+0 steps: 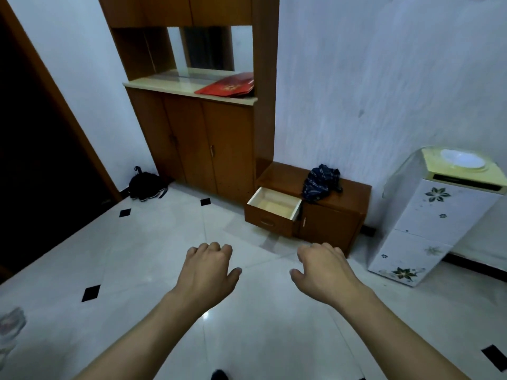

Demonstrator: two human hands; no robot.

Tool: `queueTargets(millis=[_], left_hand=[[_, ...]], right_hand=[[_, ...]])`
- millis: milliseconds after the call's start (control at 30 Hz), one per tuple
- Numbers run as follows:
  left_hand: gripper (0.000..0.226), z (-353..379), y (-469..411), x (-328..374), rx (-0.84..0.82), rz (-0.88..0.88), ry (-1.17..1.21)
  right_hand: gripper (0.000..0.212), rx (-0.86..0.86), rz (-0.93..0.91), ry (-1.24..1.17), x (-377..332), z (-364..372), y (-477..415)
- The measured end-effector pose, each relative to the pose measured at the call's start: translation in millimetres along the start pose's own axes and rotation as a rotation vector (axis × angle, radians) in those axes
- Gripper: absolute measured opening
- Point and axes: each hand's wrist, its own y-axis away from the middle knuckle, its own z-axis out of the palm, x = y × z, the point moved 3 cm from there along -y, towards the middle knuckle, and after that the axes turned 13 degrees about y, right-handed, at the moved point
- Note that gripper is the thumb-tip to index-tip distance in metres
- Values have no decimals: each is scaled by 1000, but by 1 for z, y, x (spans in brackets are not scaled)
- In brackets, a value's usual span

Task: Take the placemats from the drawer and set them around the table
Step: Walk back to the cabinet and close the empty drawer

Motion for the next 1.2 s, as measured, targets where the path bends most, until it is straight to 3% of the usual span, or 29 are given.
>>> queueTargets(millis=[200,467,767,933,1200], left_hand=[[42,-1,-162,-57,-52,80,-6],[43,24,-342,-65,-154,215,-15],[41,90,-556,-67,-164,224,10],[39,100,-642,-64,-177,222,26],[37,129,-745,-92,-249,294,37]], right_hand=[[24,-27,98,-10,-10,-1,-144],[21,-74,236,-84,31,32,-293],[33,-119,177,-113,96,89,-510],[33,-128,108,-112,117,91,-601],[37,-155,197,-153,123,111,-691]])
